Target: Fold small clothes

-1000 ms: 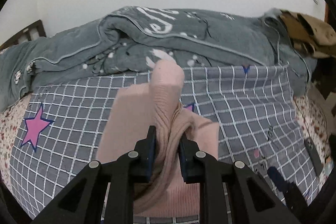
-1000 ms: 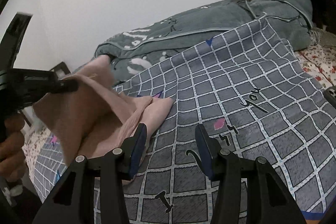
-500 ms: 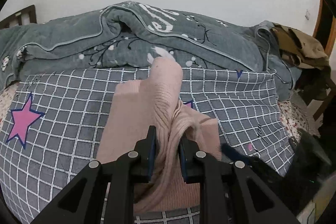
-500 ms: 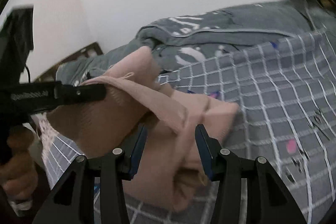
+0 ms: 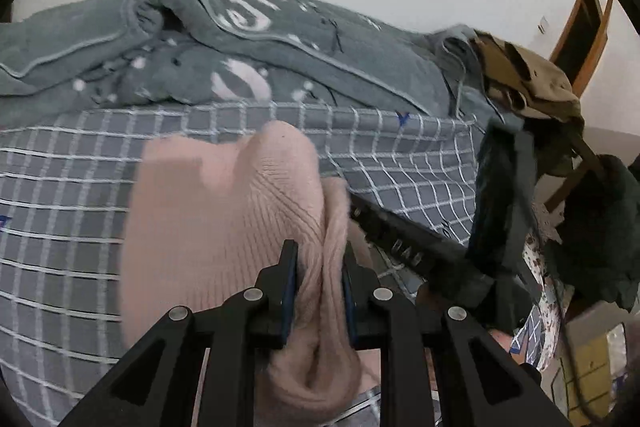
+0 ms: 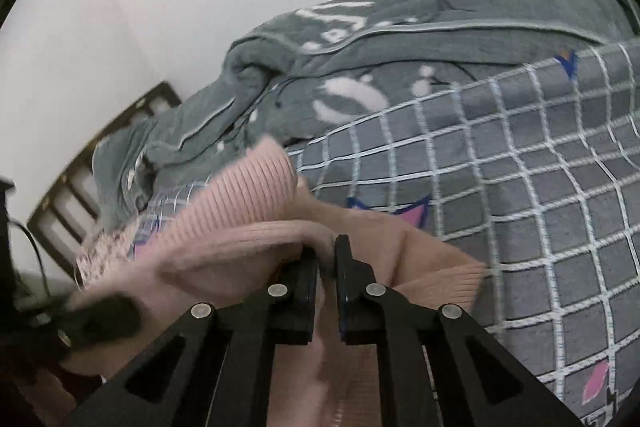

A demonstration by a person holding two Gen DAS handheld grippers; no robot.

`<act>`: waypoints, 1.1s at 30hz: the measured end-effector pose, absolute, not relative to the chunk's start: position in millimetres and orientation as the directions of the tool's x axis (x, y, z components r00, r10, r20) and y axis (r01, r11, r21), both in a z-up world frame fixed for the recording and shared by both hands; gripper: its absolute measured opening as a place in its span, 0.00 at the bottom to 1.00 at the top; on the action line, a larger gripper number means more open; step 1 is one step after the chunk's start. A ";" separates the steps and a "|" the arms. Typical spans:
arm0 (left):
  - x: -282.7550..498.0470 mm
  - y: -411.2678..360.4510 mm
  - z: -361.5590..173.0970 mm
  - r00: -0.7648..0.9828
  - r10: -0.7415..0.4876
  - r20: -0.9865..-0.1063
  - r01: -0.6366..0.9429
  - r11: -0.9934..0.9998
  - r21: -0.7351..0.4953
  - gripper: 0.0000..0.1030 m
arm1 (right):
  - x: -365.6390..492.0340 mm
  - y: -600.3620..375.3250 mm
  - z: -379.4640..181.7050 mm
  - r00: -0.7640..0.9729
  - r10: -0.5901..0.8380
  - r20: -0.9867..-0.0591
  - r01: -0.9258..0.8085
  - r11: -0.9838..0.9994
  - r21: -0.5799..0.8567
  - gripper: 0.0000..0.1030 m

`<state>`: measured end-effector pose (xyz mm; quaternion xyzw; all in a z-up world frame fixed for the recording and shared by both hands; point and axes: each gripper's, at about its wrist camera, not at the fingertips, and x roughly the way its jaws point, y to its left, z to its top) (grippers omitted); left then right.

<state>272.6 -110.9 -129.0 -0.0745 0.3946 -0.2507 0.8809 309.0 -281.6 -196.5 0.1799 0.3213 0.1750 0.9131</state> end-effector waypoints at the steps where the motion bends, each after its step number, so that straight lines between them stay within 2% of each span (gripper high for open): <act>1: 274.2 -117.7 -134.4 0.553 -0.504 -0.663 0.384 0.861 -0.334 0.19 | 308.5 -289.8 -197.8 0.736 0.435 -0.519 -0.189 0.868 0.460 0.10; 7: 277.7 -148.7 -162.1 0.468 -0.582 -0.665 0.399 0.811 -0.429 0.14 | 296.5 -340.6 -196.0 0.778 0.356 -0.517 -0.079 0.873 0.481 0.10; 9: 279.7 -156.1 -168.9 0.436 -0.589 -0.681 0.394 0.805 -0.443 0.14 | 287.1 -354.1 -193.7 0.781 0.331 -0.530 -0.055 0.881 0.470 0.13; 11: 277.5 -151.9 -165.0 0.455 -0.595 -0.662 0.396 0.801 -0.449 0.14 | 277.0 -362.1 -191.5 0.771 0.339 -0.540 -0.050 0.877 0.478 0.24; 15: 269.7 -114.5 -137.9 0.532 -0.603 -0.594 0.397 0.797 -0.454 0.17 | 258.5 -360.6 -185.0 0.758 0.364 -0.541 -0.067 0.869 0.491 0.33; 16: 268.0 -102.3 -129.8 0.557 -0.596 -0.578 0.396 0.803 -0.446 0.18 | 255.5 -354.9 -182.7 0.750 0.379 -0.542 -0.081 0.865 0.494 0.42; 17: 266.7 -86.8 -122.0 0.584 -0.582 -0.566 0.389 0.813 -0.434 0.22 | 254.5 -349.9 -181.6 0.742 0.395 -0.542 -0.093 0.861 0.500 0.46; 18: 267.0 -74.4 -116.1 0.609 -0.559 -0.563 0.374 0.828 -0.418 0.26 | 253.0 -343.1 -180.4 0.733 0.415 -0.539 -0.109 0.854 0.510 0.46; 20: 264.2 -44.4 -107.8 0.671 -0.490 -0.556 0.326 0.869 -0.372 0.40 | 251.4 -321.7 -176.4 0.714 0.455 -0.532 -0.144 0.839 0.525 0.46; 22: 259.4 -18.7 -105.2 0.714 -0.430 -0.553 0.282 0.899 -0.335 0.43 | 250.6 -297.4 -170.8 0.697 0.493 -0.521 -0.188 0.827 0.530 0.48; 25: 254.8 17.3 -110.6 0.724 -0.390 -0.569 0.229 0.914 -0.336 0.44 | 252.9 -252.1 -167.8 0.664 0.490 -0.565 -0.224 0.851 0.475 0.52; 29: 247.3 53.0 -122.6 0.708 -0.379 -0.596 0.186 0.914 -0.360 0.44 | 263.8 -213.4 -187.9 0.614 0.330 -0.717 -0.143 0.940 0.310 0.50; 33: 237.7 67.3 -130.5 0.705 -0.382 -0.598 0.195 0.915 -0.354 0.44 | 250.3 -218.3 -182.4 0.637 0.258 -0.726 -0.108 0.963 0.248 0.46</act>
